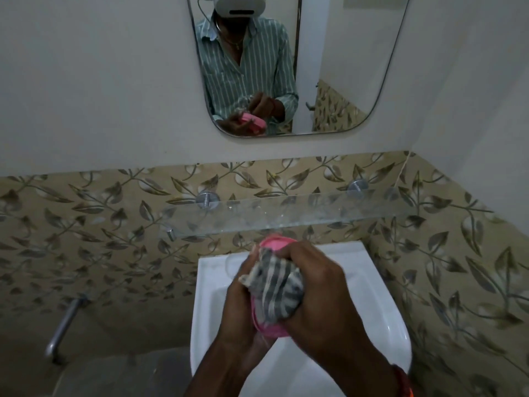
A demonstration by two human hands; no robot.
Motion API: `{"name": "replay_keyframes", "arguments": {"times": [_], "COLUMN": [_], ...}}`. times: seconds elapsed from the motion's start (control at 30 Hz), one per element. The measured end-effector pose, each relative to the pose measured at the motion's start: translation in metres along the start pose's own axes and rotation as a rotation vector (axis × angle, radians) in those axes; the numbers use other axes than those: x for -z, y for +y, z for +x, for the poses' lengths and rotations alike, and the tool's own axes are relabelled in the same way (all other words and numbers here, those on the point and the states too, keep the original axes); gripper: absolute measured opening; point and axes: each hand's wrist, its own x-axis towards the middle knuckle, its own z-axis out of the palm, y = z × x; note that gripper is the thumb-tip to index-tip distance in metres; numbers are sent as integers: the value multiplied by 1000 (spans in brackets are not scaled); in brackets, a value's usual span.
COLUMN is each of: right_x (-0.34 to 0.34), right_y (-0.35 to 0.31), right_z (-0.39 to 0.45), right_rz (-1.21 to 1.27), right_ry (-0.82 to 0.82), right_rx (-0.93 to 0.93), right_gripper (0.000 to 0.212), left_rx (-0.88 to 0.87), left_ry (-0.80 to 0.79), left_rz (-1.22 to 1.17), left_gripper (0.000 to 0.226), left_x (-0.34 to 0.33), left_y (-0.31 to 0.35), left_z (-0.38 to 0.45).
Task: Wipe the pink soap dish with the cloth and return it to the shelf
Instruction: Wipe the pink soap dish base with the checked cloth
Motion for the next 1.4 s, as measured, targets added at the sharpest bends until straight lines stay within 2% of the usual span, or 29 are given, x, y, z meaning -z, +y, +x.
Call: {"name": "replay_keyframes", "arguments": {"times": [0.03, 0.07, 0.13, 0.2, 0.27, 0.37, 0.43, 0.47, 0.6, 0.7, 0.83, 0.97, 1.07, 1.13, 1.23, 1.4], "right_x": [-3, -5, -5, 0, 7, 17, 16, 13, 9, 24, 39, 50, 49, 43, 28, 13], "right_y": [0, -1, 0, 2, 4, 8, 6, 4, 3, 18, 28, 28, 25, 23, 20, 13], "right_z": [-6, -13, -21, -18, -7, 14, 11, 4, -25, -22, -9, 19, 17, 3, -16, -24], "right_rz": [33, 29, -4, -29, -81, -155, -160, -133, -63, -115, -247, -407, -451, -386, -204, 21], "right_ry": [-46, -85, -129, -141, -100, -1, -38, -92, -288, -340, -305, -184, -189, -236, -270, -242], "right_rx": [30, 58, 83, 91, 76, 8, 12, 37, 168, 164, 106, 106, 105, 79, 54, 57], "right_gripper": [36, 36, 38, 39, 43, 42, 41, 41, 40, 40, 42, 49, 47, 46, 32, 27], "left_rx": [-38, -50, 6, 48, 68, 88, 87, 100, 119, 65, 61, 58, 22, -5, -60, -67], "left_ry": [95, 154, 84, 14, 5, -8, 24, 33, 48, 61, 63, 61, 46, 36, 25, 56], "left_rz": [74, 135, 122, 96, 90, 165, 212, 208, 223, 269, 338, 451, 462, 459, 439, 341], "left_gripper": [14, 33, 29, 62, 75, 67, 50, 50, 76, 74, 67, 60, 59, 64, 75, 68], "left_x": [1, 5, -4, -7, -10, -7, -6, -6, -4, 1, 4, 4, 1, -1, -4, -1], "left_y": [6, 10, 20, 19, 13, 1, 5, 12, 30, 34, 36, 28, 27, 30, 37, 32], "left_z": [3, 6, 4, 5, 1, 0, 2, 4, 7, 8, 8, 7, 8, 10, 12, 13]}}
